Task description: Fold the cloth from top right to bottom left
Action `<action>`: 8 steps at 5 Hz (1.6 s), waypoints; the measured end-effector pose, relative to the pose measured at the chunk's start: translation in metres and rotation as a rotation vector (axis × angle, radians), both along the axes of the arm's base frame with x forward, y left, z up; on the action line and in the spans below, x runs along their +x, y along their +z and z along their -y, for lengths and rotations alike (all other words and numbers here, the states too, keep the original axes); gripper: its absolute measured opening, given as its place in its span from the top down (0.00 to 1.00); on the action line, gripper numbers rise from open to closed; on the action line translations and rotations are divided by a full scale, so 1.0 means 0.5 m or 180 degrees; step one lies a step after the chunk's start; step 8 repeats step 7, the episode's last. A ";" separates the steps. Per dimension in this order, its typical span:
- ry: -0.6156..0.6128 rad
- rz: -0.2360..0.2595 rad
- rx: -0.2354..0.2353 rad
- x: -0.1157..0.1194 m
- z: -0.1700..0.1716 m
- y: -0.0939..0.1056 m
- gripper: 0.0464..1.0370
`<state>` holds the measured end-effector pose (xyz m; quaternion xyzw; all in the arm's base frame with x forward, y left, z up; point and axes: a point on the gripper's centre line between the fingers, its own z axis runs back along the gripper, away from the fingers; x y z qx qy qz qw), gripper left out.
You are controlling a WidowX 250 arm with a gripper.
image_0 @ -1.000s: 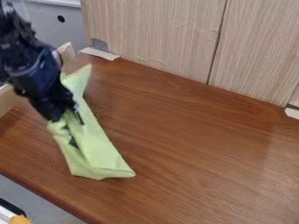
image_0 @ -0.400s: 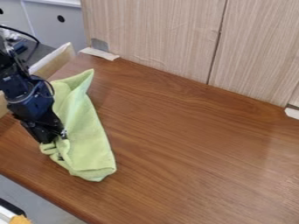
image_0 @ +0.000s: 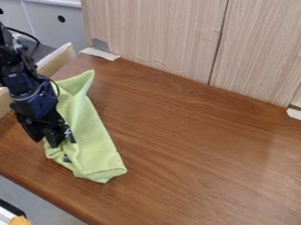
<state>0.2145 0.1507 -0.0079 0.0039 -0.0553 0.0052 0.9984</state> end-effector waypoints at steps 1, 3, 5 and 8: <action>0.0002 0.0002 -0.0005 0.001 0.004 0.006 0.04; -0.0092 0.0109 0.0074 0.016 0.017 0.063 0.04; -0.0083 0.0322 0.0307 0.018 0.024 0.162 0.04; -0.0058 0.0361 0.0369 0.015 0.025 0.191 0.04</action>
